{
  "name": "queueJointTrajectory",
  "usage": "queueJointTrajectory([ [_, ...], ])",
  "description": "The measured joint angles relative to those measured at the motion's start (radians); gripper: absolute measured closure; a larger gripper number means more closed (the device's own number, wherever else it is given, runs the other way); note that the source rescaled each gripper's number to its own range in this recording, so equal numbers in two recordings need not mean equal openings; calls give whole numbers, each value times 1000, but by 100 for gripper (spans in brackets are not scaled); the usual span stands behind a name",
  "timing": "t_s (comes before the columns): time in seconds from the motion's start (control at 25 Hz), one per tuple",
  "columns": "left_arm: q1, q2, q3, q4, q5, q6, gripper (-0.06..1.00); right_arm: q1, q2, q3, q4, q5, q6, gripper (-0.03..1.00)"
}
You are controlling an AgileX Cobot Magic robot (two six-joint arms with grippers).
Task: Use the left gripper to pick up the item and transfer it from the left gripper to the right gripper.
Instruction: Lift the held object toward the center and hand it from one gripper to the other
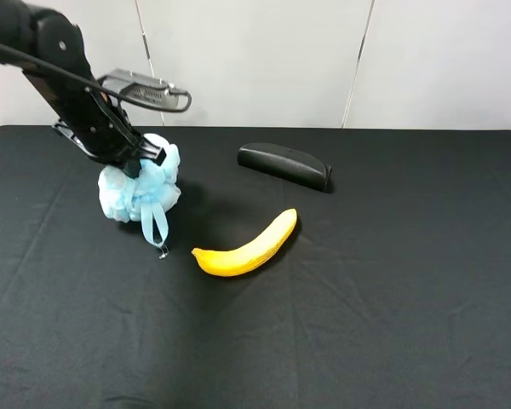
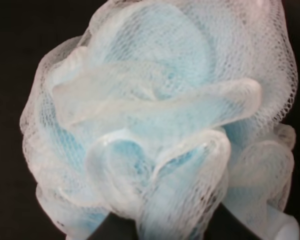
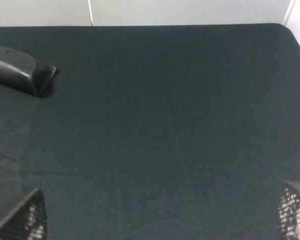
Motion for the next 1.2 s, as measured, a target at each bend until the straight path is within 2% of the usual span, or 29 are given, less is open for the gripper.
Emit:
queueJointTrajectory([
  [0.4, 0, -162, -32, 0, 43, 1, 91, 0, 0, 0, 0, 0, 0, -3],
  [0.72, 0, -274, -42, -24, 161, 1, 91, 0, 0, 0, 0, 0, 0, -3],
  [0.84, 0, -289, -42, -93, 176, 15, 92, 0, 0, 0, 0, 0, 0, -3],
  [0.92, 0, -289, -42, -184, 184, 57, 92, 0, 0, 0, 0, 0, 0, -3],
  [1.08, 0, -289, -42, -393, 190, 217, 92, 0, 0, 0, 12, 0, -5, -3],
  [1.2, 0, -289, -42, -558, 203, 330, 92, 0, 0, 0, 71, 0, -66, -3],
])
